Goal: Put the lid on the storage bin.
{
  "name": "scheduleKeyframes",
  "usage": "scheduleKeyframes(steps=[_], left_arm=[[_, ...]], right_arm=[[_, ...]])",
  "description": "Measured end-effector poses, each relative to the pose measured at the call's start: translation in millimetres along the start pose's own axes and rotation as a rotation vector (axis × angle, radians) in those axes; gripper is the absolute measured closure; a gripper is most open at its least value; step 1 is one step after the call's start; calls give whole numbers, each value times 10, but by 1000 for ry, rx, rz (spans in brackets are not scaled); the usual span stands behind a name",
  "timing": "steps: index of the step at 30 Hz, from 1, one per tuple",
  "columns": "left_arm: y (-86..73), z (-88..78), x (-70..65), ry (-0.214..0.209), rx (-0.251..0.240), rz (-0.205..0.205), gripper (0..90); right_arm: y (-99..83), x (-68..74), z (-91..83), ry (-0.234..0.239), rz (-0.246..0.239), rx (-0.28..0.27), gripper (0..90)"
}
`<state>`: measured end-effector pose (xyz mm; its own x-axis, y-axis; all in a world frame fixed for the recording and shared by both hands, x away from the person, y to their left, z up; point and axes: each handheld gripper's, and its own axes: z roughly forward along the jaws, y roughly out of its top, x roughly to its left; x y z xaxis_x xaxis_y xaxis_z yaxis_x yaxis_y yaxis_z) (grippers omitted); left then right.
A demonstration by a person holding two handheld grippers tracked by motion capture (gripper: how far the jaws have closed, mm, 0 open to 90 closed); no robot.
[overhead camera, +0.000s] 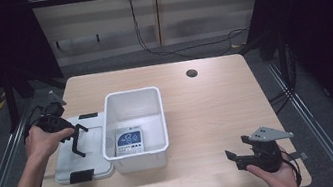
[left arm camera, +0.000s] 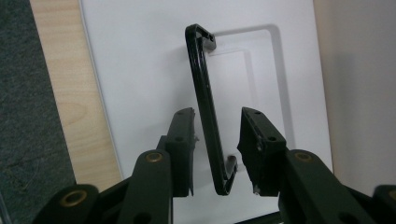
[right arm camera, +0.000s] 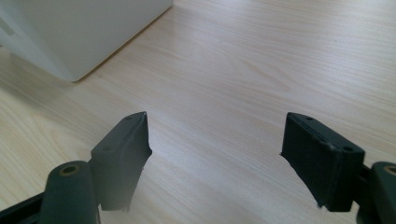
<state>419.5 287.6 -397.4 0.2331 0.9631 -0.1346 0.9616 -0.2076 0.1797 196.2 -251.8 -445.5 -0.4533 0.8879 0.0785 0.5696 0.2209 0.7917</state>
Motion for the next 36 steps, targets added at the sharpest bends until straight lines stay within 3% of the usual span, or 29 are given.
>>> scheduleKeyframes(steps=[2,7,8,14,15,18,21,25,26,36], left_arm=[[34,49,-12,18,26,-11,671],[83,146,-14,17,56,-31,672],[106,183,-12,18,61,-51,672],[132,241,-57,44,102,-41,703],[138,246,-72,49,104,-60,749],[139,263,-88,62,102,-82,760],[154,276,-87,70,130,-80,780],[154,279,-90,73,117,-87,799],[151,282,-102,69,88,-105,799],[165,290,-131,53,94,-124,829]], right_arm=[[-1,1,5,2,0,3,229],[-1,1,15,7,-5,3,228],[-1,2,15,11,-4,6,228],[-2,-4,23,16,-1,11,228],[-2,-3,26,18,-4,11,228],[-1,0,31,19,-7,13,228],[-1,4,34,21,-2,20,228],[-3,0,39,22,-1,24,228],[-2,0,46,24,-1,25,227],[-7,-5,60,38,1,49,219]])
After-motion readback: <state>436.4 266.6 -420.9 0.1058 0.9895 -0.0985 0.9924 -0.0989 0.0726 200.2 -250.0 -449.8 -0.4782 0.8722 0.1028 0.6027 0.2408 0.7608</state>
